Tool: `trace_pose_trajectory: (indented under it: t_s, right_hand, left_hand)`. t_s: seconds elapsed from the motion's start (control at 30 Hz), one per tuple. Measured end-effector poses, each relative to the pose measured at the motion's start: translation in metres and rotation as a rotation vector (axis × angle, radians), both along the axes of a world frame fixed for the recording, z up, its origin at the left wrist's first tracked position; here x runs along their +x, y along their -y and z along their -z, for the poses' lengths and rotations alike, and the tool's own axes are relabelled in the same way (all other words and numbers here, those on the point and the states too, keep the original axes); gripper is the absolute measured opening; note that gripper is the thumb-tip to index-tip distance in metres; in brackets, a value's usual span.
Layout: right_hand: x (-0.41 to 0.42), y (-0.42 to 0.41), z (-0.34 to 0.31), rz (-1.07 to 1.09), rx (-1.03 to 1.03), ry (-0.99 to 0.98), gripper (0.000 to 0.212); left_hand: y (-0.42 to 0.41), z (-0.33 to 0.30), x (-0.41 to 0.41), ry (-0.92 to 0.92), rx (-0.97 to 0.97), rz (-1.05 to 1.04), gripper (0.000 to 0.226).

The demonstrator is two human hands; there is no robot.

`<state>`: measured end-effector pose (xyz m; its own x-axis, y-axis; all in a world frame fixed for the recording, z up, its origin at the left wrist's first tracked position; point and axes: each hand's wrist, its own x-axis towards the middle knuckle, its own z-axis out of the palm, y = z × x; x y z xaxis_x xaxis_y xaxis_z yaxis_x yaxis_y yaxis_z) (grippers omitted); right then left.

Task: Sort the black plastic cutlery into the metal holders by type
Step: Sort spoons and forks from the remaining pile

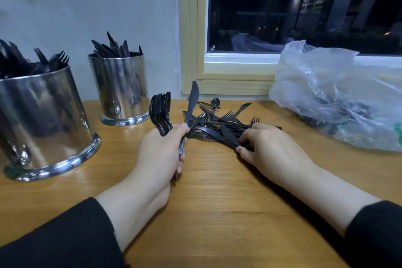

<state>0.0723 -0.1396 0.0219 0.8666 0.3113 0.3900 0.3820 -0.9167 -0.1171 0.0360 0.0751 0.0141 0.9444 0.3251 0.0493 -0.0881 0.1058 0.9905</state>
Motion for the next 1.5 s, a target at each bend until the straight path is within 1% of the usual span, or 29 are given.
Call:
trace_pose_trajectory:
  t_s: [0.1, 0.27, 0.33, 0.37, 0.47, 0.53, 0.63, 0.73, 0.9, 1.07, 1.17, 1.23, 1.27, 1.3, 1.37, 1.4, 1.43, 1.5]
  right_hand:
    - [-0.002, -0.002, 0.000, 0.005, 0.062, -0.003, 0.019]
    - [-0.001, -0.005, 0.000, 0.045, 0.110, -0.069, 0.012]
    - [-0.001, -0.005, -0.002, 0.048, 0.180, -0.077, 0.013]
    - [-0.002, -0.004, -0.005, 0.051, 0.279, -0.064, 0.014]
    - [-0.007, -0.001, -0.017, 0.021, 0.690, -0.029, 0.018]
    - [-0.017, -0.004, -0.023, -0.079, 0.897, -0.111, 0.019]
    - [-0.029, -0.014, -0.024, -0.204, 1.063, -0.290, 0.019]
    - [-0.034, -0.025, -0.022, -0.301, 1.215, -0.426, 0.016]
    - [-0.031, -0.027, -0.018, -0.322, 1.243, -0.480, 0.016]
    - [-0.029, -0.027, -0.015, -0.315, 1.294, -0.487, 0.016]
    - [-0.030, -0.027, -0.015, -0.312, 1.248, -0.480, 0.017]
    - [-0.028, -0.024, -0.016, -0.249, 1.190, -0.417, 0.026]
    - [-0.025, -0.020, -0.015, -0.183, 1.091, -0.341, 0.031]
    - [-0.021, -0.015, -0.015, -0.115, 0.912, -0.246, 0.033]
    - [-0.013, -0.004, -0.013, -0.019, 0.455, -0.119, 0.026]
    - [-0.012, -0.001, -0.011, 0.000, 0.284, -0.124, 0.022]
    - [-0.011, 0.000, -0.010, 0.002, 0.179, -0.156, 0.022]
    - [-0.009, -0.002, -0.005, -0.010, 0.086, -0.188, 0.025]
  left_hand:
    - [0.002, -0.004, -0.003, 0.008, 0.020, 0.013, 0.025]
    - [0.005, -0.009, -0.009, 0.022, 0.031, 0.025, 0.022]
    - [0.005, -0.010, -0.010, 0.023, 0.028, 0.020, 0.022]
    - [0.005, -0.010, -0.010, 0.026, 0.024, 0.017, 0.021]
    - [0.006, -0.010, -0.011, 0.026, 0.017, 0.016, 0.017]
    - [0.008, -0.010, -0.013, 0.014, 0.014, 0.026, 0.016]
    - [0.012, -0.010, -0.016, 0.000, 0.021, 0.051, 0.014]
    - [0.016, -0.010, -0.021, 0.013, 0.058, 0.085, 0.016]
    - [0.023, -0.011, -0.026, 0.031, 0.138, 0.191, 0.016]
    - [0.024, -0.010, -0.027, 0.079, 0.222, 0.236, 0.011]
    - [0.025, -0.011, -0.027, 0.100, 0.243, 0.305, 0.009]
    - [0.025, -0.011, -0.026, 0.103, 0.233, 0.287, 0.010]
    - [0.024, -0.011, -0.024, 0.098, 0.222, 0.249, 0.011]
    - [0.021, -0.011, -0.022, 0.092, 0.207, 0.204, 0.011]
    - [0.016, -0.010, -0.017, 0.080, 0.166, 0.125, 0.007]
    - [0.013, -0.010, -0.015, 0.075, 0.146, 0.099, 0.006]
    - [0.011, -0.010, -0.014, 0.071, 0.131, 0.083, 0.006]
    - [0.010, -0.010, -0.014, 0.061, 0.115, 0.076, 0.007]
